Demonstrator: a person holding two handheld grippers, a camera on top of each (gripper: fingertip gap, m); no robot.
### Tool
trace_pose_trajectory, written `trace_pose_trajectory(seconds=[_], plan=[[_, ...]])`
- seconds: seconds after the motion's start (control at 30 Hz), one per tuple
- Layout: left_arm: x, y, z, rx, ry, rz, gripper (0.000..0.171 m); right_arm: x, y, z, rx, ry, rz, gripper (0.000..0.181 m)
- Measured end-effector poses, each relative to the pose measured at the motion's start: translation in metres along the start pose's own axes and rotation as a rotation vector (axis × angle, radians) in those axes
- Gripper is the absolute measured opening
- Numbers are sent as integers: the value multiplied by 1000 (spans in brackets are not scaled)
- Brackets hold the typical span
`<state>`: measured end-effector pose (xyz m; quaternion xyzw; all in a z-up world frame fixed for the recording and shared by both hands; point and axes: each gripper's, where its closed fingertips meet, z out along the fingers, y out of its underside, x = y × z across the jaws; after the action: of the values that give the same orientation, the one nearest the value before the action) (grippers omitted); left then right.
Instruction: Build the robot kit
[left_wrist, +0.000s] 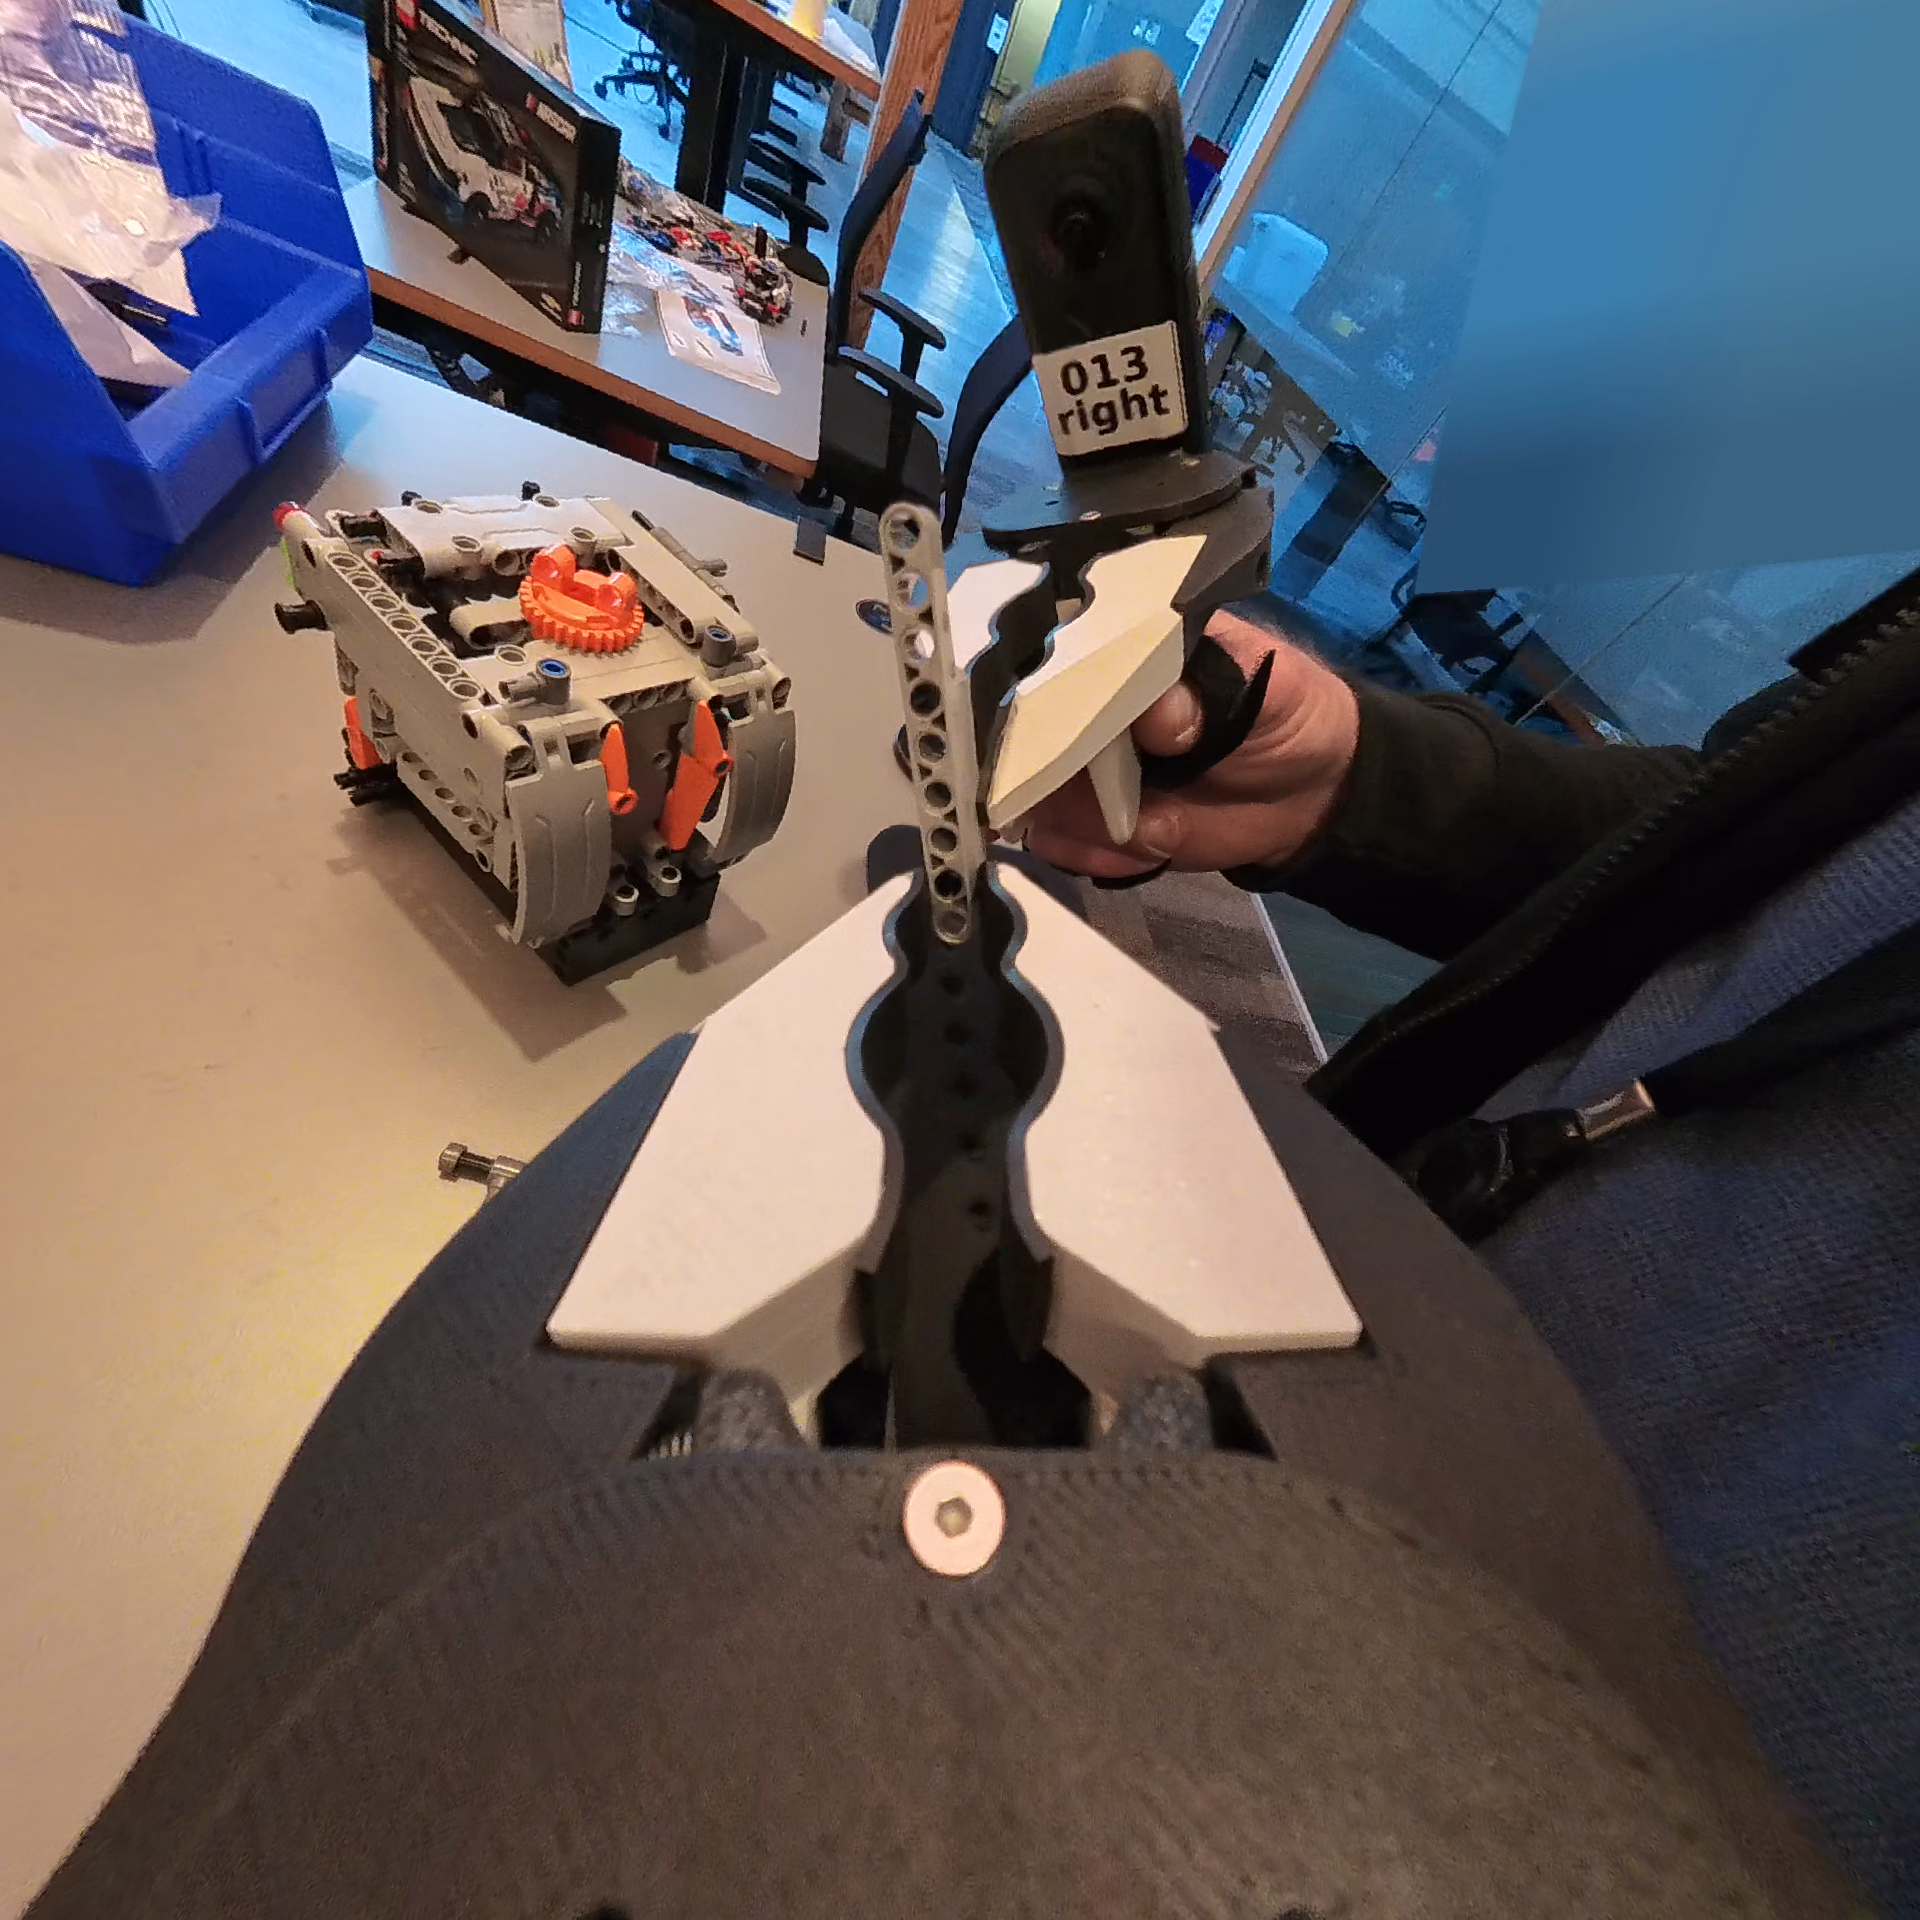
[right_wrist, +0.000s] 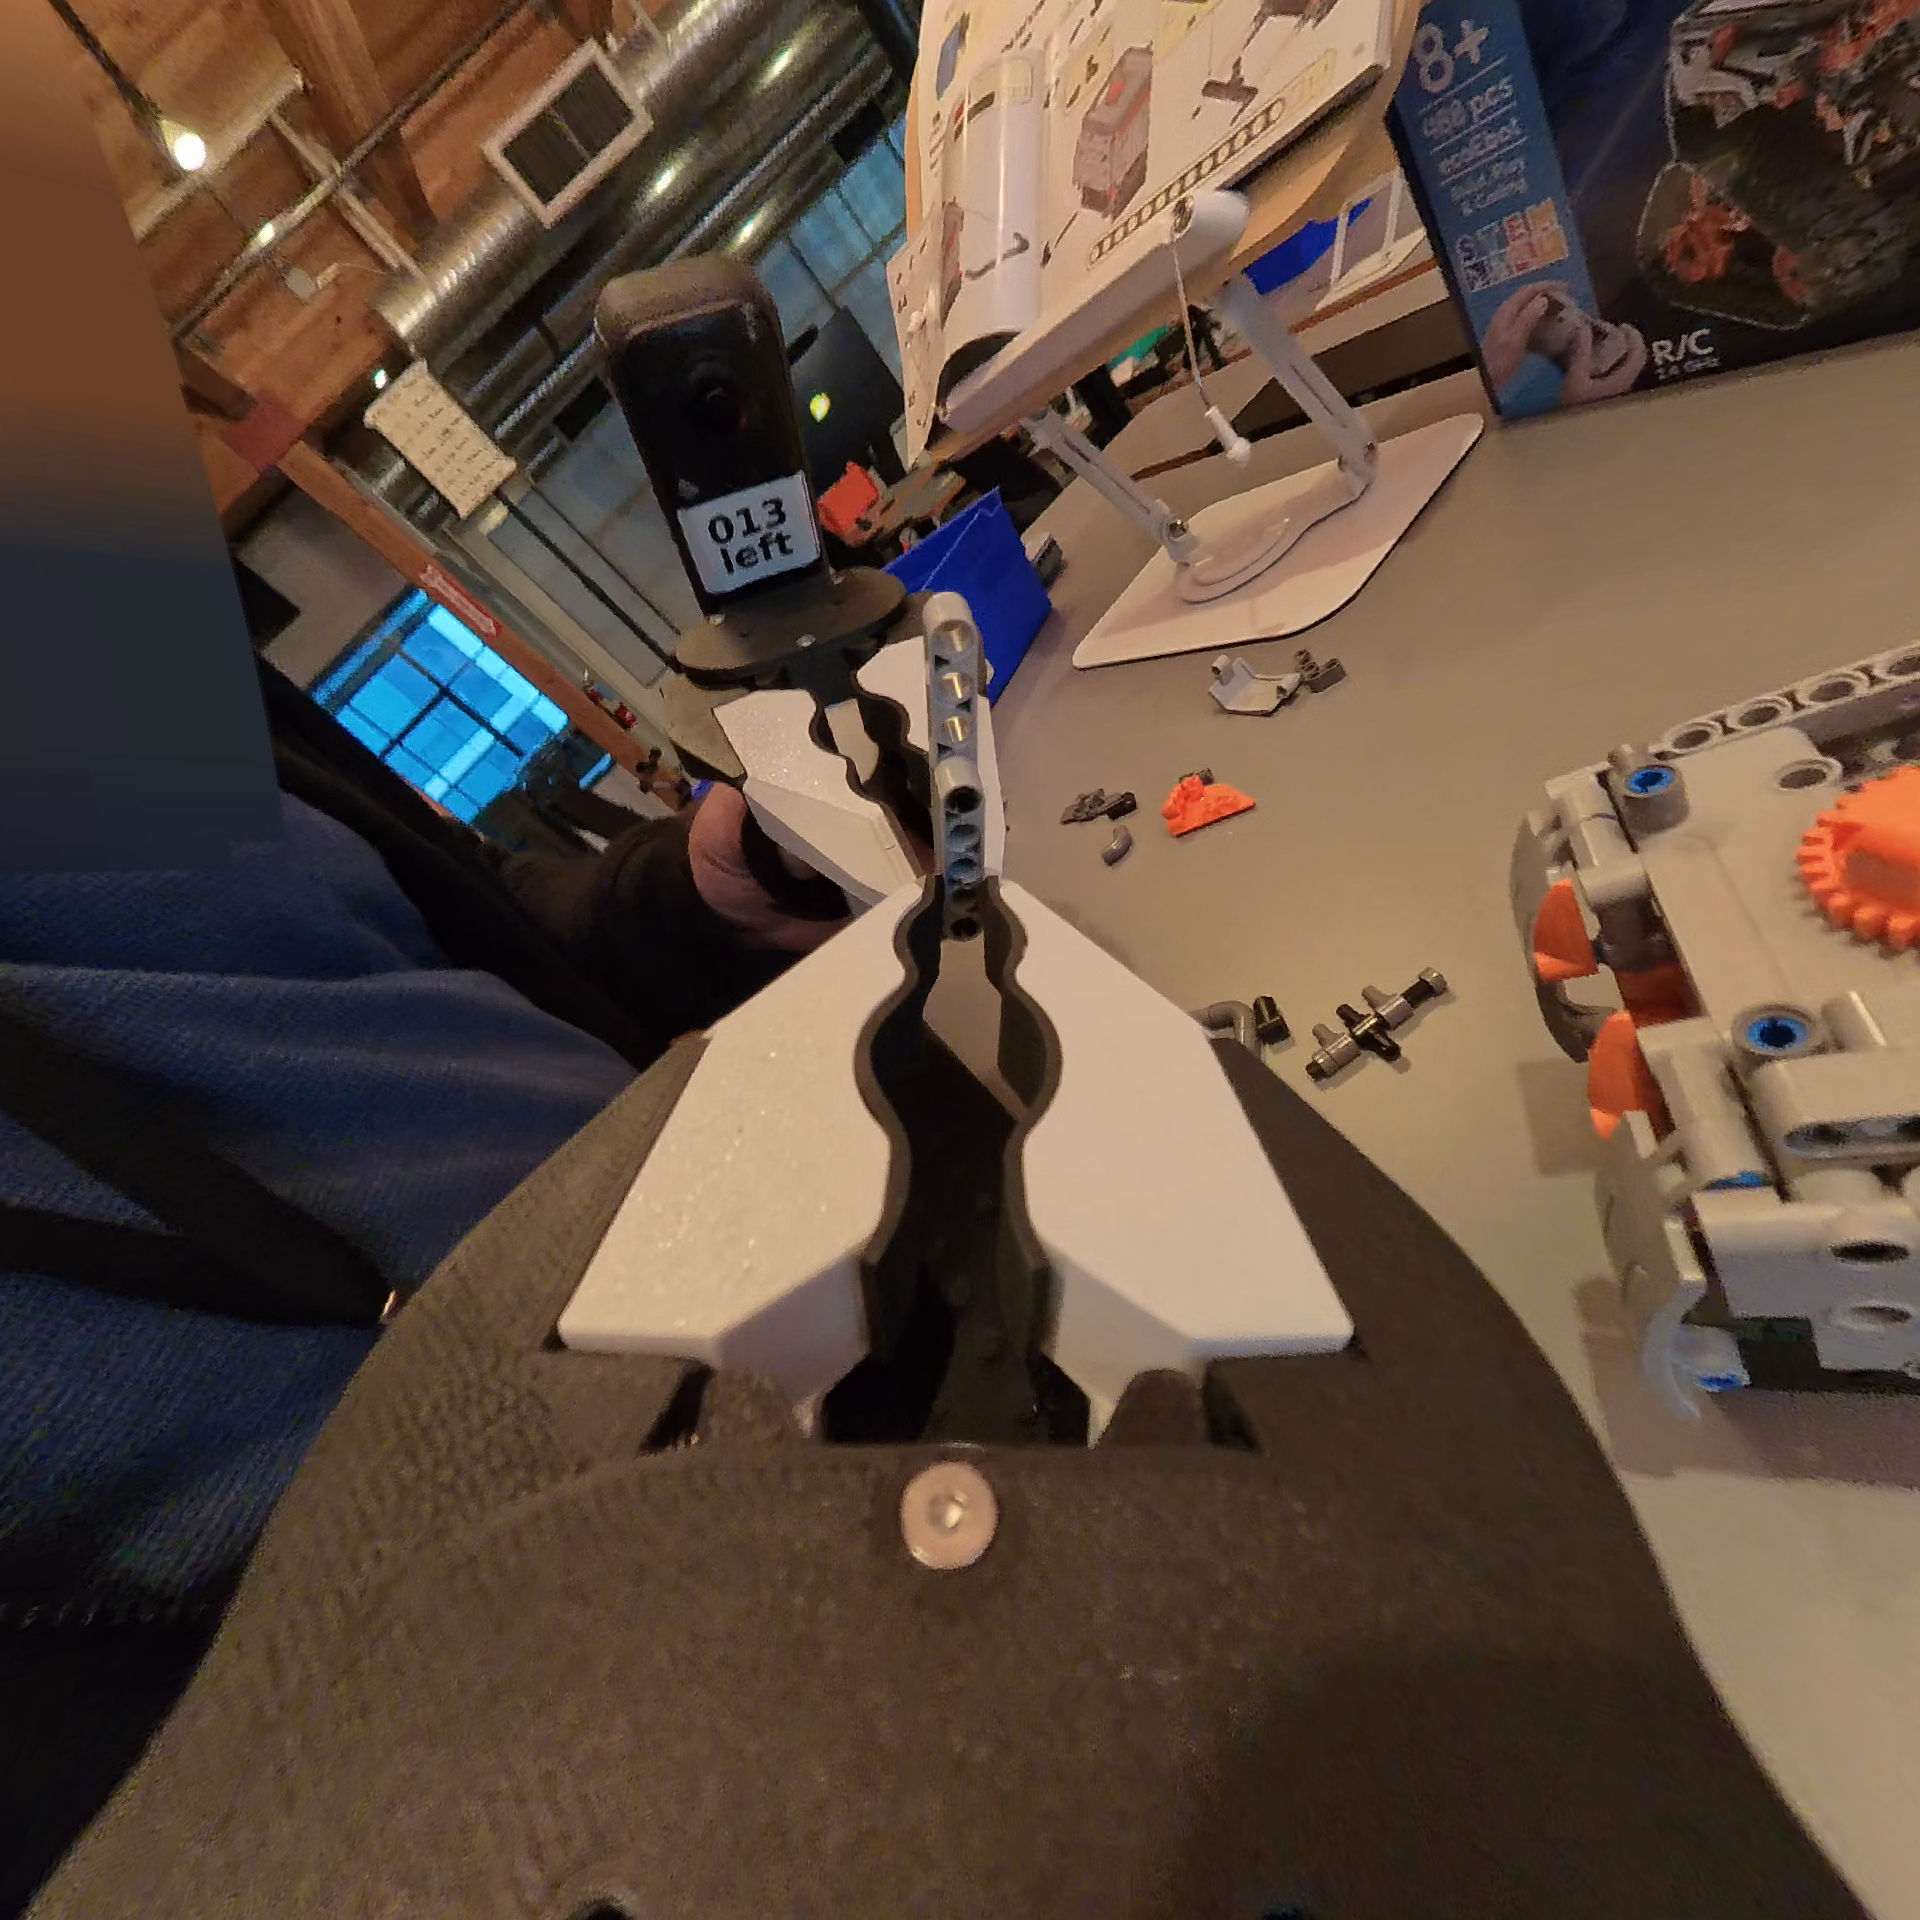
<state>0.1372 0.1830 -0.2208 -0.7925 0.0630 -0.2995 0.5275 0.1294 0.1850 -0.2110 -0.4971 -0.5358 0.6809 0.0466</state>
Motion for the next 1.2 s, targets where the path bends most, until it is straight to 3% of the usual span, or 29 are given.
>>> trace_pose_trajectory(seconds=[0.07, 0.27, 0.33, 0.53, 0.63, 0.8, 0.97, 1.2], plan=[[-1, 1, 2, 2, 9, -14, 5, 1, 0, 1, 32, -14, 40, 14], [-3, 13, 9, -32, 29, -51, 7, 9, 8, -2, 4, 26, 49, 5], [-18, 18, 4, -60, -15, -75, 22, 14, 11, -6, 5, 34, 65, 4], [-78, 63, -4, -355, -301, -137, 26, 36, 30, -14, -60, 148, 55, 5], [-92, 75, 5, -443, -394, -100, 23, 41, 33, -14, -63, 166, 53, 4], [-109, 97, 10, -608, -525, -43, 31, 45, 40, -15, -69, 162, 65, 4], [-117, 100, 8, -655, -613, 28, 23, 43, 43, -14, -67, 144, 64, 4], [-116, 99, 5, -676, -558, 191, 25, 42, 41, -17, -52, 114, 66, 5]])
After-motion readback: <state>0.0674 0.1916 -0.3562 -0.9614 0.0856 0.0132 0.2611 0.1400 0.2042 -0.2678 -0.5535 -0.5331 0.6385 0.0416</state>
